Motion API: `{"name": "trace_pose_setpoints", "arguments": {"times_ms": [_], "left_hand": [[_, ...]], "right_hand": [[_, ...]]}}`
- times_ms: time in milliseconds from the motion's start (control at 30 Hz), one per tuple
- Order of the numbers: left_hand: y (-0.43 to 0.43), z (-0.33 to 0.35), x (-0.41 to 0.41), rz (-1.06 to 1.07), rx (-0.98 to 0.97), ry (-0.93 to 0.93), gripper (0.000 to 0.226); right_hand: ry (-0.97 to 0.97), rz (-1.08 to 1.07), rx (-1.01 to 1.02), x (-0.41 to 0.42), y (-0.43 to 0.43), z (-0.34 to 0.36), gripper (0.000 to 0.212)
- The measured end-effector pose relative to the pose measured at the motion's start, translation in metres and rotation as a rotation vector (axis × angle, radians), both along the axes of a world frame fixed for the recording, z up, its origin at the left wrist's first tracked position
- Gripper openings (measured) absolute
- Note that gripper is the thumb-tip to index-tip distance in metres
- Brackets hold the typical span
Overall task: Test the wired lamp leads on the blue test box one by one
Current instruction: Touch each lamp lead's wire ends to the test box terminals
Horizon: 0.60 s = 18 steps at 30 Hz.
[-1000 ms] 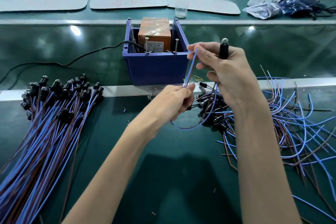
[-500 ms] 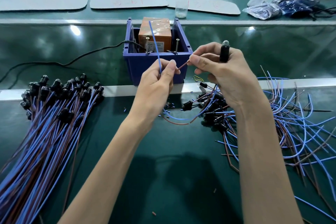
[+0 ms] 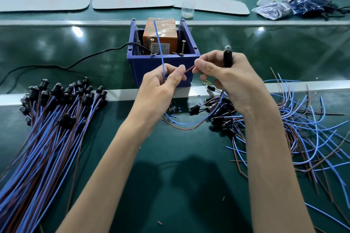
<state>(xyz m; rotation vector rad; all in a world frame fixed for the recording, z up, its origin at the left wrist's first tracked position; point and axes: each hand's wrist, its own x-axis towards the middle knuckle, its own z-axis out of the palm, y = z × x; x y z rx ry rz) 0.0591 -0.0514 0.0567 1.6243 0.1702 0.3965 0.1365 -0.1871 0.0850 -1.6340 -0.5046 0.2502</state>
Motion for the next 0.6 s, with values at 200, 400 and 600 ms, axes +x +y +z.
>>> {"name": "trace_pose_setpoints", "arguments": {"times_ms": [200,400,600], "left_hand": [[0.003,-0.0004,0.0,-0.014,0.006,0.022,0.035],[0.0053,0.0004,-0.0002,-0.005,0.021,0.027,0.03],[0.0079,-0.0018,0.0011,-0.001,0.08,0.058,0.028]], "right_hand": [[-0.013,-0.007,0.006,0.0,0.0038,-0.0015,0.017],[-0.016,0.007,-0.008,0.0,0.0061,-0.004,0.018],[-0.042,-0.021,-0.099,0.0022,0.007,-0.0065,0.019]]}}
